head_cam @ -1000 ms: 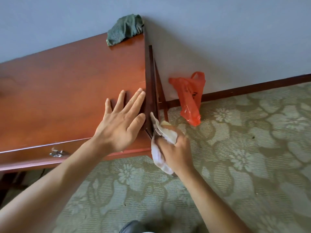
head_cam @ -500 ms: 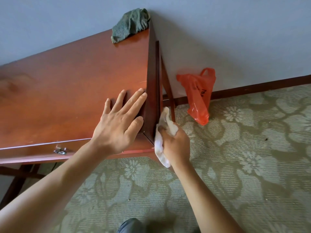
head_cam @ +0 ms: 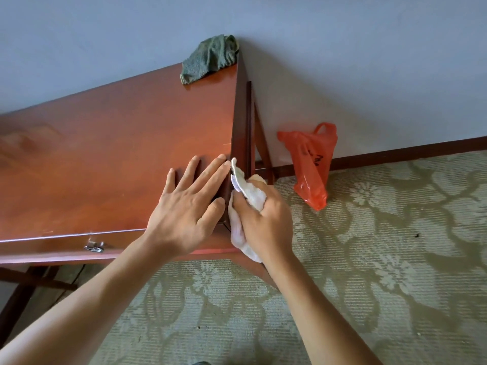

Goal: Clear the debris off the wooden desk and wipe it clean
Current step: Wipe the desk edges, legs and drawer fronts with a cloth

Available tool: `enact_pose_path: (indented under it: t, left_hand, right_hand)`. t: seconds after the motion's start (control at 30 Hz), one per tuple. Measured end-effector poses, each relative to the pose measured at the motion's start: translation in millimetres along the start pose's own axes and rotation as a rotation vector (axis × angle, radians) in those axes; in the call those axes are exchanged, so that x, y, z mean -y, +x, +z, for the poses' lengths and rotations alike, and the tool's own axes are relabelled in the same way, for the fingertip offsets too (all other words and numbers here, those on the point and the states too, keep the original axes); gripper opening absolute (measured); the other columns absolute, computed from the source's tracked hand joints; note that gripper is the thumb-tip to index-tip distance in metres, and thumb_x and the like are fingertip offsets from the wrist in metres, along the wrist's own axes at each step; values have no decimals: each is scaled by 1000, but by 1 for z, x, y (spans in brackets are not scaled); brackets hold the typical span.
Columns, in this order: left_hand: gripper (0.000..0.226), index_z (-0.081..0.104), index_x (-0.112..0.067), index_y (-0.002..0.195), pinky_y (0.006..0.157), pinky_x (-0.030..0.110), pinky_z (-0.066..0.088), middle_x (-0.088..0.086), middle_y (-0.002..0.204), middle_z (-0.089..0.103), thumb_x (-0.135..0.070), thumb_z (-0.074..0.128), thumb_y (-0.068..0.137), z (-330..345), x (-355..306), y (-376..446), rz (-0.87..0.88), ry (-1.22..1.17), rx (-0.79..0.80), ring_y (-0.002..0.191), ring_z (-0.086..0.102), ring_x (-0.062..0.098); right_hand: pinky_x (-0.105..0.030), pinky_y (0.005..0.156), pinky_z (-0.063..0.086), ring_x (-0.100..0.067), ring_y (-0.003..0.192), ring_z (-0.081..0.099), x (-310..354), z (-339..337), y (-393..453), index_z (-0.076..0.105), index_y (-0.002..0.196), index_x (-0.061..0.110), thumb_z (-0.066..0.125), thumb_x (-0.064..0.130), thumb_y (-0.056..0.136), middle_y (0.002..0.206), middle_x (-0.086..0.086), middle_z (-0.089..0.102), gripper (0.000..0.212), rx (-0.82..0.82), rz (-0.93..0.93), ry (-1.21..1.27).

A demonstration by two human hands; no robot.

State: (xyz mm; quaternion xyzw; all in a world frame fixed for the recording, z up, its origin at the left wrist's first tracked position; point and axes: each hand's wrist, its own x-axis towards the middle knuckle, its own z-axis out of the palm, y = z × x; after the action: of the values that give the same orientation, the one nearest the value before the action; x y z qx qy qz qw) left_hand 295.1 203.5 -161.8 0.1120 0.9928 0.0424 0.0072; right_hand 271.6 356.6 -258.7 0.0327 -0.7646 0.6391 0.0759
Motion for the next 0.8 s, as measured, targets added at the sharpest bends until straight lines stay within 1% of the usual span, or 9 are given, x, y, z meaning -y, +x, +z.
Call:
enact_pose_path:
  t: [0.07, 0.17, 0.27, 0.37, 0.43, 0.5, 0.53, 0.67, 0.8]
  left_hand:
    - [70, 1, -41, 165, 128, 58, -2, -28, 169, -9, -52, 12, 97, 0, 0, 0, -2, 8, 0, 159, -14, 16]
    - [72, 2, -35, 166, 127, 59, -1, -25, 170, -8, -53, 11, 97, -1, -1, 1, -9, 16, 5, 160, -13, 17]
    - [72, 2, -35, 166, 127, 59, -1, -26, 170, -8, -54, 11, 97, -1, -1, 0, -2, 16, 1, 160, -13, 17]
    - [71, 2, -37, 166, 127, 59, 0, -26, 170, -9, -54, 12, 98, 0, 0, 1, 0, 22, -2, 160, -13, 16]
    - [70, 2, -37, 166, 127, 60, 0, -27, 170, -9, -54, 13, 98, 0, 1, 2, 2, 26, 3, 160, -13, 16]
    - [70, 2, -37, 166, 127, 60, 0, -27, 170, -9, -53, 13, 98, 0, 1, 2, 2, 22, 7, 160, -13, 16]
    - [70, 2, -37, 166, 127, 60, 1, -27, 170, -8, -53, 13, 98, 0, 1, 2, 4, 20, 8, 160, -13, 16]
    - [70, 4, -36, 166, 126, 62, 3, -25, 171, -6, -52, 16, 99, -1, 2, 3, 5, 17, 5, 160, -12, 16]
    - [70, 3, -38, 166, 126, 62, 3, -25, 171, -6, -51, 17, 98, 0, 2, 4, 1, 15, 2, 160, -12, 15]
  right_hand:
    - [-30, 70, 51, -7, 81, 63, 0, 1, 8, 58, 87, 33, 62, 48, 97, 83, 8, 64, 19, -7, 22, 7]
    - [-39, 73, 52, -20, 86, 66, -17, 8, 45, 63, 93, 36, 50, 54, 101, 84, 6, 65, 23, 65, 181, -110]
    - [-34, 70, 50, -16, 90, 65, -14, 16, 58, 68, 104, 37, 51, 49, 99, 90, 9, 63, 22, 23, 36, -144]
    - [-27, 66, 46, -9, 84, 61, -10, 17, 67, 65, 97, 28, 59, 45, 99, 84, 10, 59, 19, -58, -62, -68]
    - [-34, 71, 47, -14, 91, 62, -26, 20, 84, 64, 113, 32, 48, 54, 102, 89, 9, 58, 29, 15, -33, -167]
    - [-38, 76, 47, -18, 95, 60, -41, 21, 99, 54, 135, 47, 40, 55, 100, 99, 9, 59, 39, 107, 14, -283]
    - [-38, 76, 46, -19, 97, 60, -47, 23, 102, 53, 138, 48, 37, 55, 98, 102, 8, 59, 44, 114, 22, -308]
    - [-33, 65, 37, -11, 91, 57, -31, 17, 72, 62, 130, 41, 36, 52, 93, 95, 10, 55, 46, 50, -92, -318]
    - [-16, 63, 43, -1, 79, 60, -31, -4, 5, 64, 113, 41, 57, 55, 94, 90, 16, 58, 25, 76, -145, -77]
